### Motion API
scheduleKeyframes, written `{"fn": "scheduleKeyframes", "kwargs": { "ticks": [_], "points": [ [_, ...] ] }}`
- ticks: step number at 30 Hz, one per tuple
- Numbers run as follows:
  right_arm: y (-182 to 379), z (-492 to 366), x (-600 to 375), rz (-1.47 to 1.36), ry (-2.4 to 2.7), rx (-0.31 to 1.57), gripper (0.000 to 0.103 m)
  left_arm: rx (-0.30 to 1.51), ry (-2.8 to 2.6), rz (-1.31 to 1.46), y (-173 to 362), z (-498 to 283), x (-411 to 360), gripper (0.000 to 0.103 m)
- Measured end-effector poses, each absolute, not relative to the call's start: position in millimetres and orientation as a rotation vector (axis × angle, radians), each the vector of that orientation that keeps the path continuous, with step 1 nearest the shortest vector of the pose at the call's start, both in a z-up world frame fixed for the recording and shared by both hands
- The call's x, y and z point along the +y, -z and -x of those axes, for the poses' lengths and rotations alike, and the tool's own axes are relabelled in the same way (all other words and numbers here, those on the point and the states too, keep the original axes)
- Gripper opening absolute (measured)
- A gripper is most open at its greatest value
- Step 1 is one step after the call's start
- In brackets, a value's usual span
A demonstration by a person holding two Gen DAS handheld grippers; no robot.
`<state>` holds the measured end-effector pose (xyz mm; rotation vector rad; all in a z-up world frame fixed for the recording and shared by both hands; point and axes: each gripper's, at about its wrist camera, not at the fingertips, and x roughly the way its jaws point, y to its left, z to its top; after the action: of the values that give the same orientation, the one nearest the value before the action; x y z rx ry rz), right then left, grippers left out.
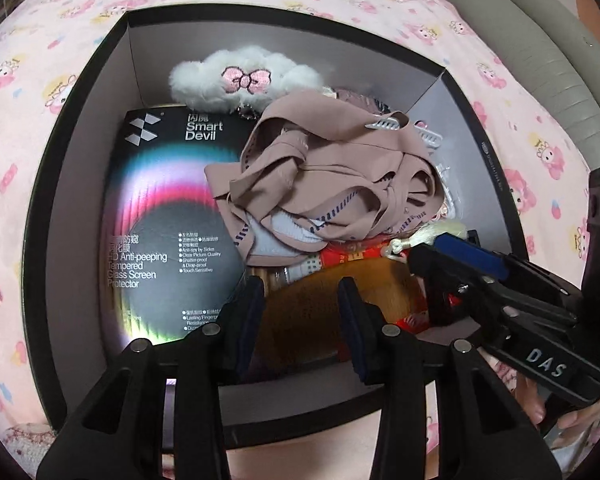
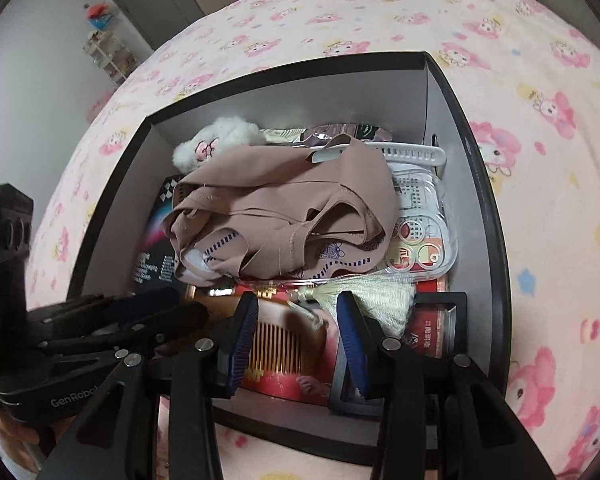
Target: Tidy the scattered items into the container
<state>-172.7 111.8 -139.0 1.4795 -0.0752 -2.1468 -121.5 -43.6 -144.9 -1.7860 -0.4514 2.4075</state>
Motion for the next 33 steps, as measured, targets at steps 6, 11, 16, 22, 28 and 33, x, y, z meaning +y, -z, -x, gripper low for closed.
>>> {"fn": "scheduleKeyframes", "kwargs": {
  "ticks": [6,11,16,22,28,33],
  "points": [
    [136,171,115,-1.468,2.158,-0.084,0.037,-0.422,-2.471,1.718,130,114,-45,0.053],
    [116,161,119,-1.448,2.256,0.006,0.039,-0.376,-2.57,1.598,99,100,-47,0.076],
    [72,148,133,-1.336,2.384,0.002,0.064,-0.29,-2.7,1.456,60,89,-48,0.089],
    [10,125,155,-1.217,2.545,-0.037,0.078,-0.316,-2.842,1.272,7,87,-43,0.102],
    [-47,87,170,-1.069,2.621,-0.085,0.079,-0.291,-2.94,1.081,-49,48,-40,0.102],
    [-71,46,175,-1.01,2.767,-0.023,0.08,-0.307,-2.971,0.994,-77,0,-39,0.102]
  ]
}}
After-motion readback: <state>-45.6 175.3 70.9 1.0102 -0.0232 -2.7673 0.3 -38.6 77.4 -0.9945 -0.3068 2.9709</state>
